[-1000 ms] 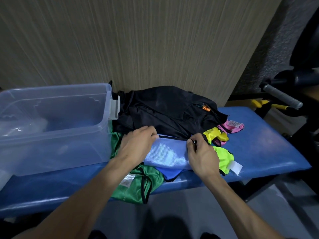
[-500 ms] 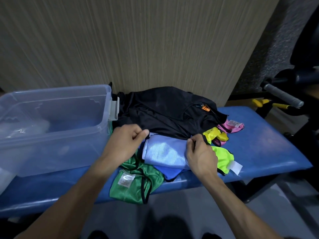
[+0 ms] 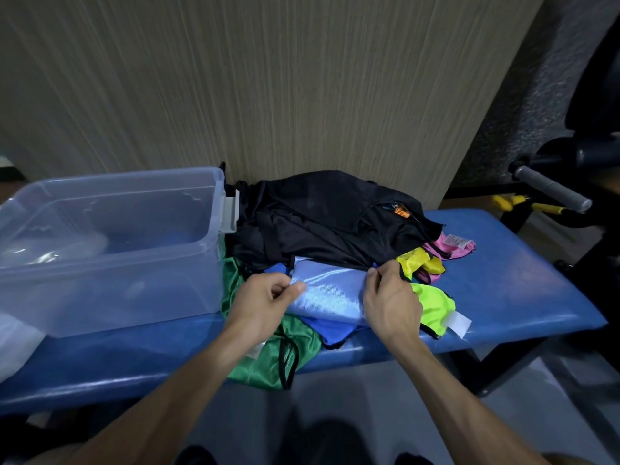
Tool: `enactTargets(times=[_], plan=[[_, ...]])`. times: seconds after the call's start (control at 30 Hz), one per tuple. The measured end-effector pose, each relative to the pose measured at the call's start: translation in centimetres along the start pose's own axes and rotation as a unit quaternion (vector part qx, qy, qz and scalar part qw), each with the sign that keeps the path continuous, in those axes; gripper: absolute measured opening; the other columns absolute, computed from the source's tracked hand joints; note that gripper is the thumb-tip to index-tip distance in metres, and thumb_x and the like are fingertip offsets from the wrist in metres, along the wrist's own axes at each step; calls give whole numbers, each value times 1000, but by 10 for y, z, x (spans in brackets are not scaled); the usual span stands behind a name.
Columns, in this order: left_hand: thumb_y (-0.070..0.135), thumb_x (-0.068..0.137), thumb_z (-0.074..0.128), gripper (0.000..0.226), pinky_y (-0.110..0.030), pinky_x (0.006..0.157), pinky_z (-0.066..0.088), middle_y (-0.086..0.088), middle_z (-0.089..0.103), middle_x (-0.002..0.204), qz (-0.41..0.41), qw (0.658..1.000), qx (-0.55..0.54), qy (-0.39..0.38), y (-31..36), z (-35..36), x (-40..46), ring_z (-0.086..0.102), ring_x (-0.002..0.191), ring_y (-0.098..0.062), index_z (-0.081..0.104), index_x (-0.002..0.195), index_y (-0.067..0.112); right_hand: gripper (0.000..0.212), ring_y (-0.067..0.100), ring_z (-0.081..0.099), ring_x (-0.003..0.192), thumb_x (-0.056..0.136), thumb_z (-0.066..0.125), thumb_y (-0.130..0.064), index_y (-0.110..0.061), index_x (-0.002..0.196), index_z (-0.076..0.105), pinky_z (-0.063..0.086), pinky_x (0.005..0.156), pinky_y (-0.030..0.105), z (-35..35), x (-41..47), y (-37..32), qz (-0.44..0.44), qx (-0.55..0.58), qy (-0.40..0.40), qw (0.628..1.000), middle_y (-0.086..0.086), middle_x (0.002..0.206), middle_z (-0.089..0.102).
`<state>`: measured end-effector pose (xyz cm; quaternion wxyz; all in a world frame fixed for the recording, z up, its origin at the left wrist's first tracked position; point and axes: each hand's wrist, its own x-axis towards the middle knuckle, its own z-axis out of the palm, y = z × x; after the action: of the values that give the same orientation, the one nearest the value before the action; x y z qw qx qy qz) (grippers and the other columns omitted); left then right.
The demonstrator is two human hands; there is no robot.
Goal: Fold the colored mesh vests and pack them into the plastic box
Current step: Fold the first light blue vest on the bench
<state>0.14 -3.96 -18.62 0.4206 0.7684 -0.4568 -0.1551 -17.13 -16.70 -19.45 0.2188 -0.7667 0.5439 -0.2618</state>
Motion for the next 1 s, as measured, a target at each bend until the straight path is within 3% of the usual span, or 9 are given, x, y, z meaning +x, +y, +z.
enactTargets(times=[0.13,0.27,0.47,0.6,0.7,0.77,0.8,0.9,1.0], plan=[[45,99,60,52,-34,55,28,9,32,50,-33,999,0,-15,-3,-2,3,29,49,-12,41,56,24,21,41,61,79,107,37,-33,-14,100,40,34,66,40,0,0,0,-8,-8,4,1000,3,69,49],[52,91,67,30,-34,64,49,11,63,65,-56,995,14,78,5,3,4,61,64,-8,60,79,26,21,42,62,79,107,37,-34,-14,100,40,36,65,40,3,2,1,-13,-5,12,1000,9,73,57],[46,94,66,30,-34,59,47,20,58,59,-15,997,31,66,13,13,13,48,52,-3,59,72,26,21,42,62,80,107,37,-33,-15,99,39,35,65,40,3,2,1,-19,1,20,1000,12,77,62],[44,97,63,32,-42,64,53,6,63,61,-28,996,32,78,8,8,25,58,59,-16,63,73,24,21,41,62,79,107,36,-36,-17,98,38,36,65,40,4,3,1,-24,1,21,1000,8,74,58],[47,98,58,27,-44,68,54,8,62,68,-47,990,103,80,16,11,22,61,70,-21,56,80,28,23,41,61,79,106,37,-39,-18,97,40,37,65,41,4,5,2,-25,7,27,999,10,75,60],[41,96,61,13,-42,71,51,7,61,90,48,970,190,142,25,15,18,57,86,-23,54,98,29,23,41,61,79,106,38,-39,-18,96,41,36,64,41,5,7,3,-25,9,36,999,13,78,64],[37,95,63,19,-42,73,49,4,59,101,121,947,246,169,28,18,15,53,91,-24,56,109,26,24,41,61,78,106,38,-40,-18,96,41,36,63,41,5,7,4,-27,7,38,999,13,78,65],[36,98,55,32,-42,80,45,0,59,119,295,884,340,129,20,31,19,52,102,-27,63,127,25,25,41,61,78,106,39,-40,-17,96,44,38,63,41,3,7,3,-32,8,33,999,12,78,66],[39,100,46,39,-41,84,46,2,62,127,295,873,375,100,2,40,25,53,111,-27,67,130,27,30,39,61,81,103,46,-46,-17,95,48,38,65,40,-7,10,6,-19,19,15,1000,10,80,65]])
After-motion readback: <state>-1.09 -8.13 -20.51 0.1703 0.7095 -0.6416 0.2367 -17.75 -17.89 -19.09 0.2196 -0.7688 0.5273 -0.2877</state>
